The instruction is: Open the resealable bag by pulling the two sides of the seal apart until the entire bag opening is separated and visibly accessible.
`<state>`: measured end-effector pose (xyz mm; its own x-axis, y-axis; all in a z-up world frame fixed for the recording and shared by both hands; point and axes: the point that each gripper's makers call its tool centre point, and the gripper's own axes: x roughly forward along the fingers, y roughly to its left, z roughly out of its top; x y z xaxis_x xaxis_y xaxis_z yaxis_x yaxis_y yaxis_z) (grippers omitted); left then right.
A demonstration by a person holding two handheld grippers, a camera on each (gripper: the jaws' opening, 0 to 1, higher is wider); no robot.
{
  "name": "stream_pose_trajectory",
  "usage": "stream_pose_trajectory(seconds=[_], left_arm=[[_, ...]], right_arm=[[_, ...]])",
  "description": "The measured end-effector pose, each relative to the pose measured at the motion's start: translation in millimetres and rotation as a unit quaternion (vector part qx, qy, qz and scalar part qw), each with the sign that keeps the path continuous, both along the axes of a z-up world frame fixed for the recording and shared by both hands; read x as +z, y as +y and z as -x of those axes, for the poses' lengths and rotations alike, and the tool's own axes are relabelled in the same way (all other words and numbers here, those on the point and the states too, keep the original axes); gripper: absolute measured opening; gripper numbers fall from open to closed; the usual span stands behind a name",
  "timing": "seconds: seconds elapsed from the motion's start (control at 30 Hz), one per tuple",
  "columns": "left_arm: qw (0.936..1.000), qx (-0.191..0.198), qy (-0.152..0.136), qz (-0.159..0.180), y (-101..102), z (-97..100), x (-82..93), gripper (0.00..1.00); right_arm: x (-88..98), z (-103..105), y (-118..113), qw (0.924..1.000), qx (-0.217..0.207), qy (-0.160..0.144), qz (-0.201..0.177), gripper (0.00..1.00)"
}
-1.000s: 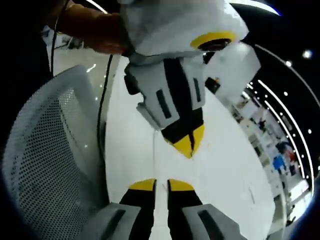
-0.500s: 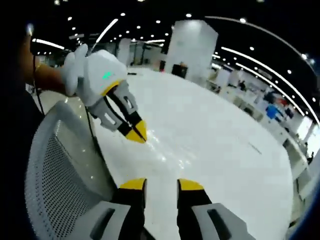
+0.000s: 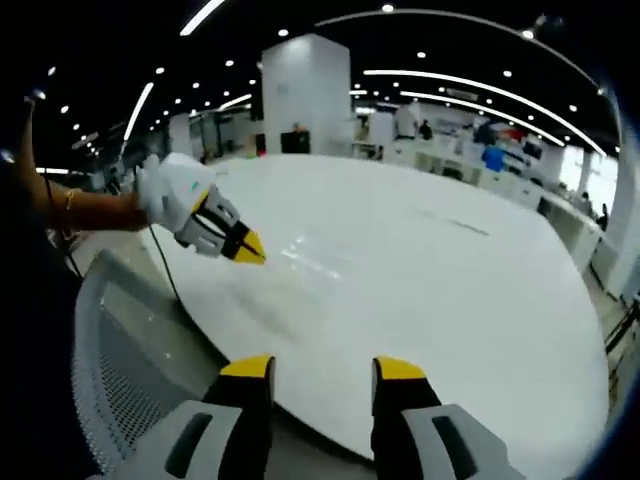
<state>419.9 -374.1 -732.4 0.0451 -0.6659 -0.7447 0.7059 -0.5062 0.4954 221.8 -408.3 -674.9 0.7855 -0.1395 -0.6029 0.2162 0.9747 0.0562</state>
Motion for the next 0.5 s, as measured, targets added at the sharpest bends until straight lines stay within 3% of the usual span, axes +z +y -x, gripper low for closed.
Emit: stream_pose_trajectory(seconds=[0.5], left_arm=[[0.9997, -0.007, -0.021, -0.011, -52.5, -28.2, -10.5, 0.00]], right_arm=[[-10.2, 11.5, -6.1, 0.9993, -0.035, 0.013, -0.011, 0.37]])
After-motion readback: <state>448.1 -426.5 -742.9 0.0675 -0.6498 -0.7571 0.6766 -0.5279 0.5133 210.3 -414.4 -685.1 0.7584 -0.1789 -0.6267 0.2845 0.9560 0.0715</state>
